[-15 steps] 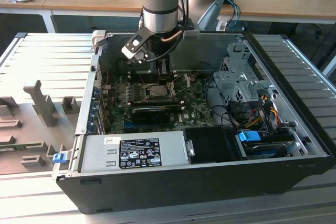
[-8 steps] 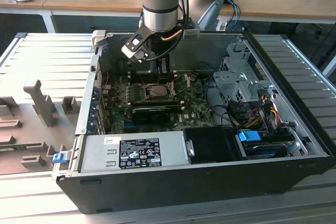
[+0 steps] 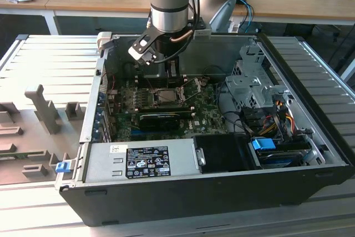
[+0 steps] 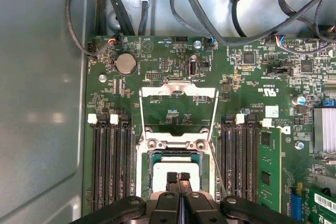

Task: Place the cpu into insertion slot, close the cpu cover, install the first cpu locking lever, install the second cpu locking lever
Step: 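Close the cpu cover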

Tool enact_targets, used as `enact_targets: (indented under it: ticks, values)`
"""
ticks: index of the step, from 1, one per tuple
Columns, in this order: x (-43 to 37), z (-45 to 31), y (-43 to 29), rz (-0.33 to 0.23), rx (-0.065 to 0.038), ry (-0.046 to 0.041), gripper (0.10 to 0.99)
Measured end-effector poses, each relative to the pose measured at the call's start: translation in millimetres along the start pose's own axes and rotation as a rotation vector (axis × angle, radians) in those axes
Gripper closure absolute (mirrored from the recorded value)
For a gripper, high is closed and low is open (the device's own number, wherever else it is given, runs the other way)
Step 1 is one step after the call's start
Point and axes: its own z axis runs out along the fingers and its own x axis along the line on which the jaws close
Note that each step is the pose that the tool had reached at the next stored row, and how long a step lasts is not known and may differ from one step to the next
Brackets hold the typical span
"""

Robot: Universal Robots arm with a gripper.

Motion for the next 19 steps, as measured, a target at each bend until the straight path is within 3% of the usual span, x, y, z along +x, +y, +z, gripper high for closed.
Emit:
enact_targets:
  ticks: [3,8,15,19]
  values:
    - [0.1,-3.4,0.3,0.0,0.0,0.0,0.98]
    - [0.5,-19.8,1.5,0.001,0.0,0.0,0.98]
    - [0.4,-19.9,9.8,0.001,0.0,0.0,0.98]
    - [0.7,-28.0,11.2,0.001,0.0,0.0,0.98]
